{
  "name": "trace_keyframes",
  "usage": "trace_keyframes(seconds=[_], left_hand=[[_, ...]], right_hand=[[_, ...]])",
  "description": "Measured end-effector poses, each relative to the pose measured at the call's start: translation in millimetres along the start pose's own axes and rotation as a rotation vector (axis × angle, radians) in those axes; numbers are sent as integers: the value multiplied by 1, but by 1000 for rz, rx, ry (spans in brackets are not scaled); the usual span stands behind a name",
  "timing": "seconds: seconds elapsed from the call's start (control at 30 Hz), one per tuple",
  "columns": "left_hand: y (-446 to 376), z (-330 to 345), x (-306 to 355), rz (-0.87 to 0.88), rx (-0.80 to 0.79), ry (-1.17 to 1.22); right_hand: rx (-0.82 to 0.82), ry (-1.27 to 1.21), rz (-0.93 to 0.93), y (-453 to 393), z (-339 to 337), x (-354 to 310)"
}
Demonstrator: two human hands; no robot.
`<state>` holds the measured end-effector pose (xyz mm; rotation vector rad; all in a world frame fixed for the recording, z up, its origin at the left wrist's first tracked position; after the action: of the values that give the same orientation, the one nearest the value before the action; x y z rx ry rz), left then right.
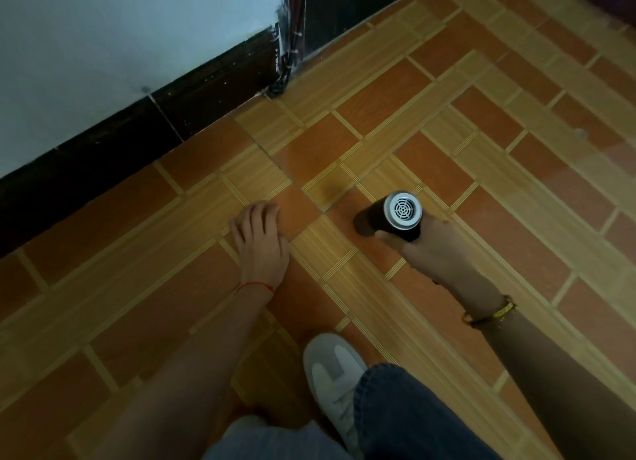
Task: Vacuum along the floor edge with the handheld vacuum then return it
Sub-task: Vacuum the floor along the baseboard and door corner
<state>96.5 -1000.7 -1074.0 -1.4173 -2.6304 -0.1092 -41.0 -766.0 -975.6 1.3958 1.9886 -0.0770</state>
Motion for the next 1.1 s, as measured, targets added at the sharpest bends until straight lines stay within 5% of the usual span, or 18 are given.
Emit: trace_keyframes(seconds=[0.47, 0.67, 0.93, 1.1], left_hand=[[-26, -7, -31, -49, 37, -59], [-36, -8, -51, -101, 39, -61], [-35, -3, -59, -123, 30, -72], [-35, -3, -60, -121, 37, -60]], right_hand=[[119, -76, -78, -38, 14, -35], [-15, -137, -193, -62, 40, -74], [103, -203, -233, -96, 51, -110], [1, -195, -288, -114, 69, -134]])
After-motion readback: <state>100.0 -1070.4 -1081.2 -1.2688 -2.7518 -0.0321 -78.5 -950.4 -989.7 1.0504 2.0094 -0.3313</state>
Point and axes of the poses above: each hand's wrist, its own y-axis away from the middle knuckle, its own z-axis out of the palm, x = y × z, the point moved 8 cm from there along -y, towards the middle knuckle, and after that the axes turned 12 degrees about -y, right-handed, at the moved point
